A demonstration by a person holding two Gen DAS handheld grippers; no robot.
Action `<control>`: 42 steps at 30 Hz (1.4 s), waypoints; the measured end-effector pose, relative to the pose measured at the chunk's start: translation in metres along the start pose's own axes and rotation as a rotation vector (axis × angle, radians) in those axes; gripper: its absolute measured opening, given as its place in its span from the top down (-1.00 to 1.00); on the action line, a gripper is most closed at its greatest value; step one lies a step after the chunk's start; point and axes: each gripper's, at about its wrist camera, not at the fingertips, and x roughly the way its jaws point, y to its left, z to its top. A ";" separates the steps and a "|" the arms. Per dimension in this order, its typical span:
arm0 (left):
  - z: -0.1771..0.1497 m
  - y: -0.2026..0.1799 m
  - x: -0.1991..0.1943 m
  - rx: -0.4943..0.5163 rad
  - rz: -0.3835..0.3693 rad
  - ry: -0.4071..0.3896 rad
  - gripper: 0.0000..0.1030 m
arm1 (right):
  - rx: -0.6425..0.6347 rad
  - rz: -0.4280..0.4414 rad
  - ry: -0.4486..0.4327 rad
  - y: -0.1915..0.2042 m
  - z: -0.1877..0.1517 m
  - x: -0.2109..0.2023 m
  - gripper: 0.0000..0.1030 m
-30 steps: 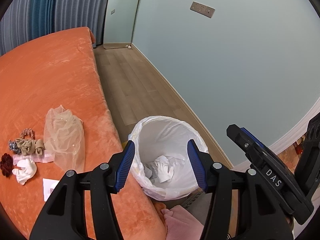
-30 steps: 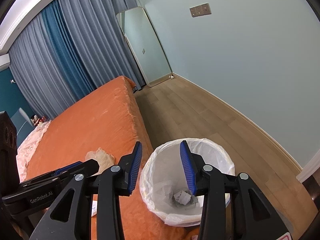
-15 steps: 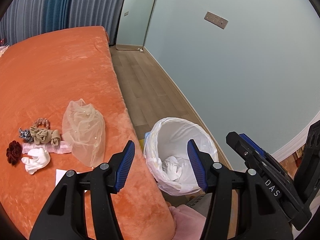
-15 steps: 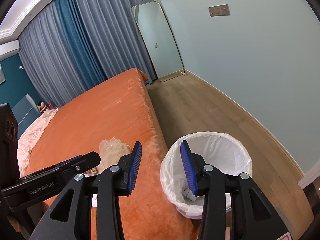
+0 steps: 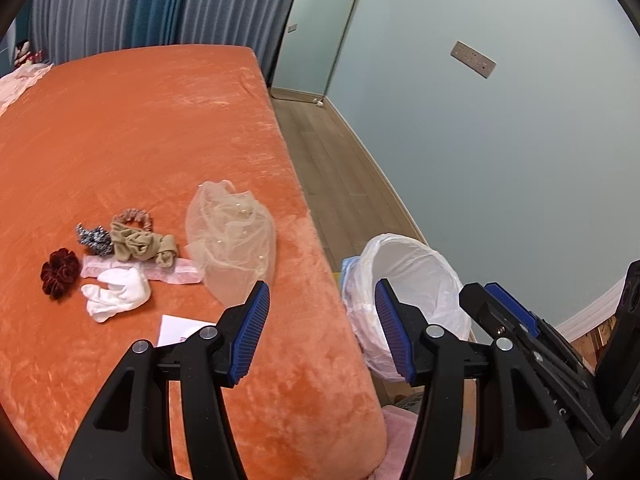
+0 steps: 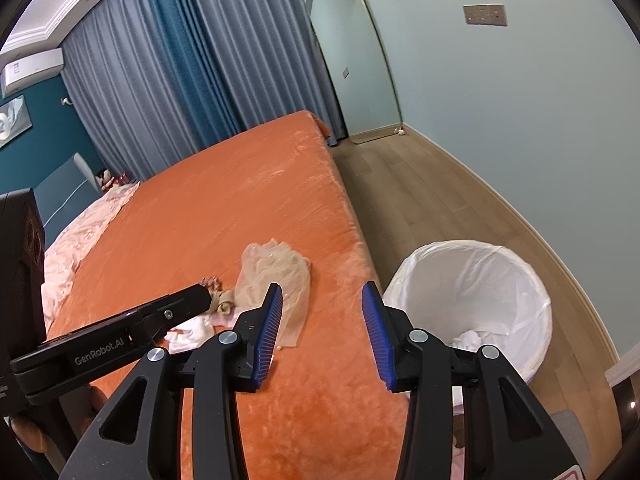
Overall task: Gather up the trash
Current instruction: 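Move both open tools back over the bed toward the white gloves and card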
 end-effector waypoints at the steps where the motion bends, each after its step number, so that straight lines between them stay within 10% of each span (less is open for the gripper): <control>1: -0.001 0.005 -0.002 -0.008 0.003 -0.001 -0.01 | -0.008 0.004 0.006 0.005 -0.002 0.002 0.21; 42: -0.049 0.196 0.004 -0.249 0.201 0.078 -0.30 | -0.143 0.062 0.334 0.119 -0.099 0.125 0.20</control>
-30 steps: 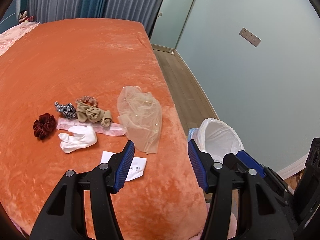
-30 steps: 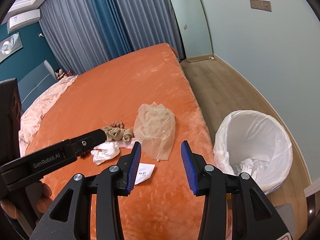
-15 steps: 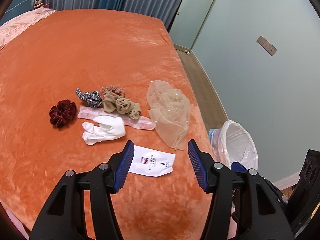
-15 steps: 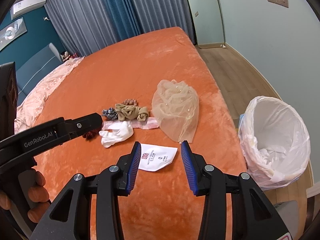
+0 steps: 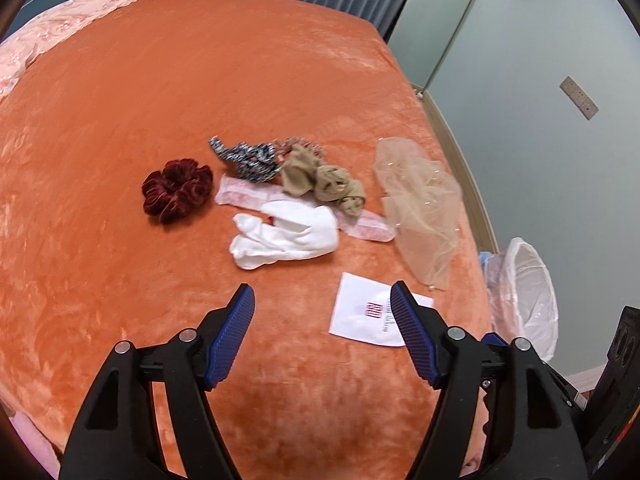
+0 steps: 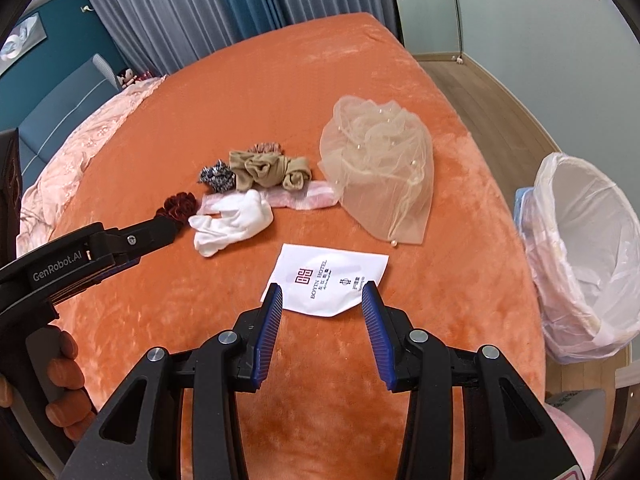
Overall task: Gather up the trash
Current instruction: 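Move both open tools back over the bed toward the white gloves and card, then grasp the white gloves with the left tool while the right tool grasps the white hotel card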
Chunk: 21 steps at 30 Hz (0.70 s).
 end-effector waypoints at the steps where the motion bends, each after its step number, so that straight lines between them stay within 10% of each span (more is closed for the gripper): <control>1: 0.000 0.004 0.004 -0.004 0.007 0.007 -0.30 | 0.003 -0.002 0.010 0.000 -0.001 0.006 0.20; 21: 0.031 0.025 0.094 -0.045 0.020 0.119 -0.52 | 0.091 -0.023 0.123 -0.019 0.007 0.083 0.20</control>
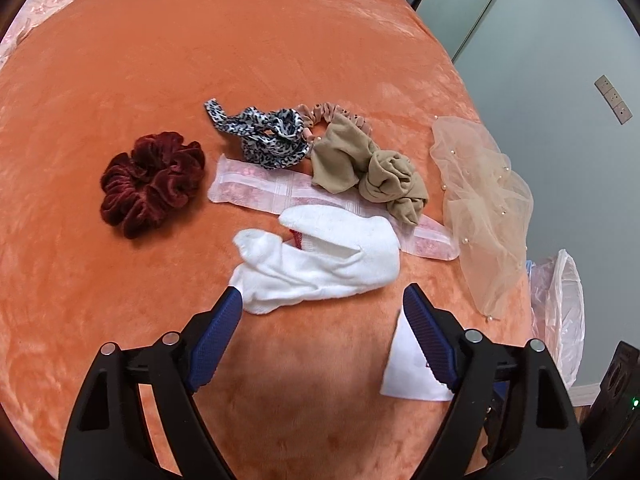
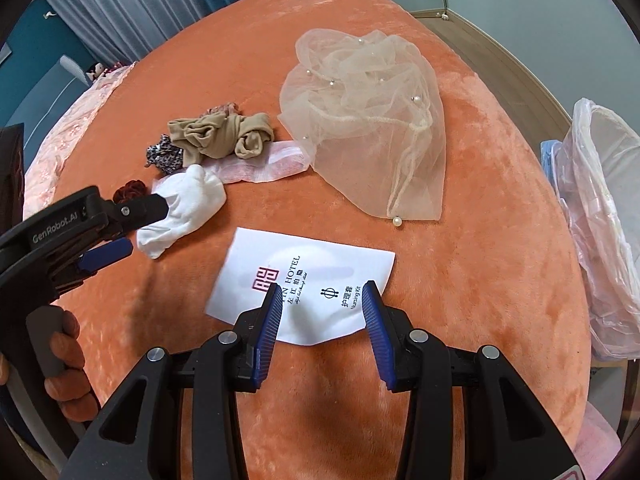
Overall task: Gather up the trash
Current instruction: 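Grasp the white gloves with the left tool while the right tool grasps the white hotel card, then lift the gloves and card and carry both over the trash bin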
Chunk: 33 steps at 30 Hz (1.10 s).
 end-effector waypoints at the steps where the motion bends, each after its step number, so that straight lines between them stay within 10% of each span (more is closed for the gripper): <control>1: 0.001 -0.002 0.003 0.000 -0.003 0.004 -0.52 | 0.001 -0.002 0.001 -0.001 0.000 0.002 0.20; 11: 0.013 -0.014 0.033 0.007 0.029 0.036 -0.54 | 0.006 -0.010 0.002 -0.005 0.001 0.007 0.20; 22: 0.004 -0.004 0.028 -0.010 0.015 0.045 0.61 | 0.049 0.009 0.030 -0.016 -0.006 0.011 0.08; 33: -0.017 -0.005 -0.007 -0.025 -0.021 0.023 0.76 | -0.009 0.055 -0.004 -0.001 -0.008 -0.011 0.73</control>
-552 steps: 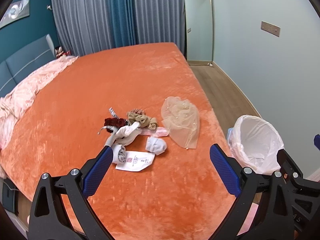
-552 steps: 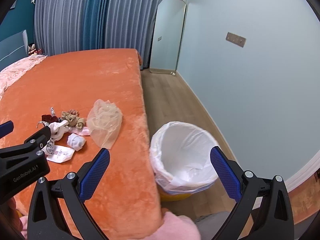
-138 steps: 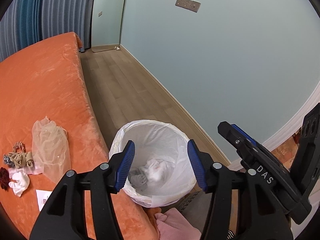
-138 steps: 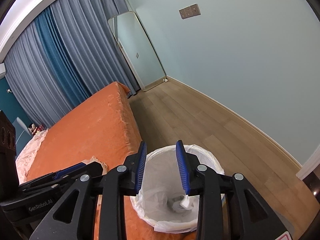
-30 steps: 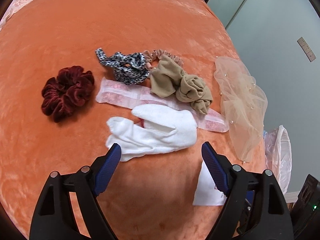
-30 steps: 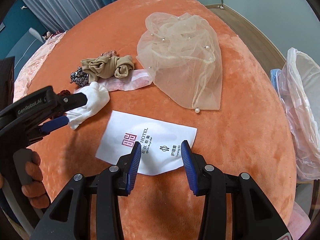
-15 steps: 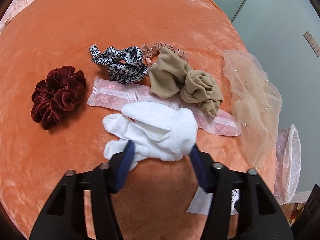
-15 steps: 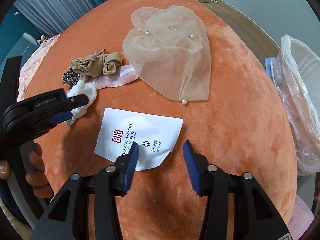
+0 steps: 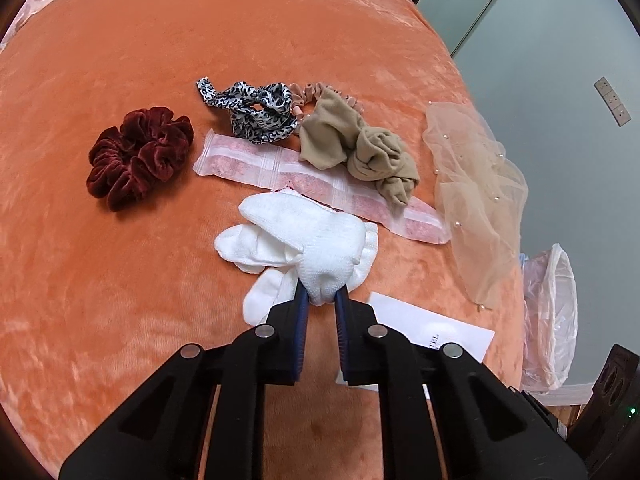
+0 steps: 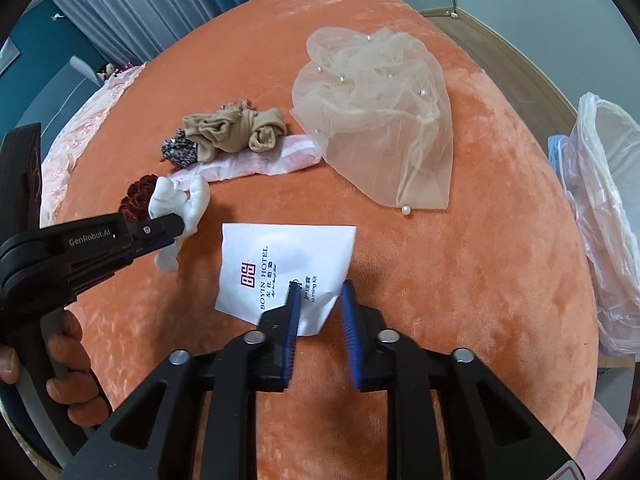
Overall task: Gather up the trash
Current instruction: 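Lift the gloves and card and carry both over the trash bin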
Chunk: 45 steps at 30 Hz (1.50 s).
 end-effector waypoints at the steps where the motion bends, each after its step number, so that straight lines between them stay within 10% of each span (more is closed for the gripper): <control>1: -0.002 -0.002 -0.005 0.003 -0.004 -0.006 0.76 | 0.001 0.005 -0.007 0.000 0.000 -0.005 0.73; 24: -0.030 -0.109 -0.127 0.189 -0.102 -0.201 0.76 | 0.012 0.026 -0.338 -0.023 0.009 -0.170 0.81; 45: -0.072 -0.259 -0.163 0.456 -0.179 -0.264 0.75 | 0.176 -0.037 -0.561 -0.130 -0.002 -0.278 0.81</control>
